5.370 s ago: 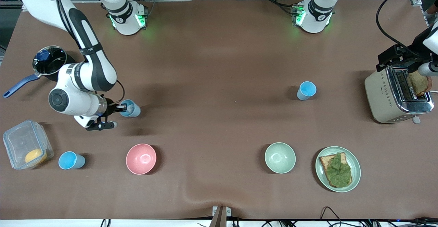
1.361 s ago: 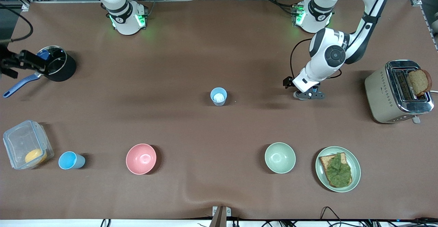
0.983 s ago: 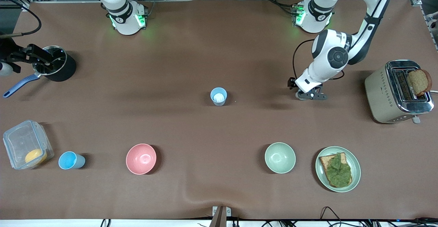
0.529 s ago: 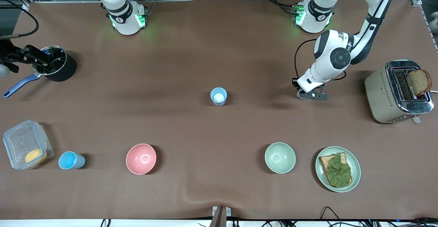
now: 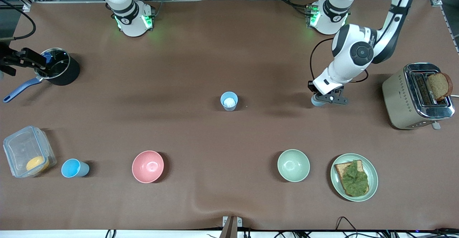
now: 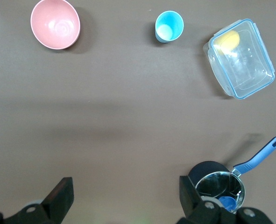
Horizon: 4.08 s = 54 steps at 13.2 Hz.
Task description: Stack blue cups with both arms
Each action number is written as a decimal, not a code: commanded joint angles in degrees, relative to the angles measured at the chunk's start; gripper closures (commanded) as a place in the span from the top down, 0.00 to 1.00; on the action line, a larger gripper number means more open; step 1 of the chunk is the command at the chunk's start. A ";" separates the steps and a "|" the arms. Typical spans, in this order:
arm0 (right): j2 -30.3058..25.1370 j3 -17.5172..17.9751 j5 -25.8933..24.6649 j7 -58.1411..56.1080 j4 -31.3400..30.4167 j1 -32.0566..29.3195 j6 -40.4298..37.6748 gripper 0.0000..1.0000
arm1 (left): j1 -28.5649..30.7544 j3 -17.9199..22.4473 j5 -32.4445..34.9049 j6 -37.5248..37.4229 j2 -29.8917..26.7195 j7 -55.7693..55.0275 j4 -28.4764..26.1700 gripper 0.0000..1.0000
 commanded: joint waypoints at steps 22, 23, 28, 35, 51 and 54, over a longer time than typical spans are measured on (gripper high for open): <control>-0.30 0.66 0.57 -0.34 -0.74 -1.49 0.12 1.00 | -40.73 10.73 2.90 -12.46 28.23 -36.27 47.64 0.00; -0.22 0.66 0.57 -0.34 -0.74 -1.49 0.12 1.00 | -41.69 11.43 2.90 -12.46 29.28 -36.80 48.34 0.00; -0.22 0.57 0.57 -0.43 -0.83 -1.58 0.12 1.00 | -44.86 13.28 2.90 -12.11 31.84 -40.05 49.49 0.00; -0.22 0.57 0.57 -0.43 -0.74 -1.58 0.12 1.00 | -44.87 13.37 2.99 -11.93 32.37 -39.62 48.79 0.03; -0.22 0.66 0.57 -0.52 -0.74 -0.96 0.12 1.00 | -35.13 14.34 2.99 -14.91 15.26 -36.11 37.30 1.00; -0.22 0.66 0.57 -0.52 -0.74 -1.05 0.12 1.00 | -28.36 12.24 2.99 -17.81 6.03 -29.80 30.35 1.00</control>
